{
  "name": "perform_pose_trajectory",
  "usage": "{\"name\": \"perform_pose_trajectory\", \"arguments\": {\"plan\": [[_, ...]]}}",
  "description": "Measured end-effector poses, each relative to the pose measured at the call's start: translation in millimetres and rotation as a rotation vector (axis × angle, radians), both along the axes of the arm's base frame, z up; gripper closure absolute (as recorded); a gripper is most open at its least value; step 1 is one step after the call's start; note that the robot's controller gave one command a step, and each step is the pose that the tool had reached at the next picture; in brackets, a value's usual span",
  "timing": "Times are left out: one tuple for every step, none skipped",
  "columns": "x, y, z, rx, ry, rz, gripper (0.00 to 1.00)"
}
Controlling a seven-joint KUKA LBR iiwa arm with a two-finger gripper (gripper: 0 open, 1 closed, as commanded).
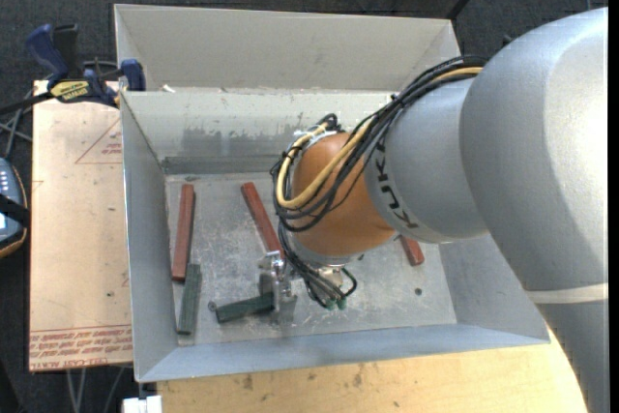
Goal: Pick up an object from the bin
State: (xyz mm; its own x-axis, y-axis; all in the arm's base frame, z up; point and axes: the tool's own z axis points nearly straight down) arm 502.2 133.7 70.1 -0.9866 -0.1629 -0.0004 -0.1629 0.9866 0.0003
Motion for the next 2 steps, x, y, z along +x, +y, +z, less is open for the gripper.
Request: {"name": "perform_pose_trajectory", "arguments": {"plan": [[0.0, 0, 0, 0.0, 0.0, 0.0, 1.0], [-10.4, -10, 72, 0.001, -0.001, 0.132, 1.0]]}}
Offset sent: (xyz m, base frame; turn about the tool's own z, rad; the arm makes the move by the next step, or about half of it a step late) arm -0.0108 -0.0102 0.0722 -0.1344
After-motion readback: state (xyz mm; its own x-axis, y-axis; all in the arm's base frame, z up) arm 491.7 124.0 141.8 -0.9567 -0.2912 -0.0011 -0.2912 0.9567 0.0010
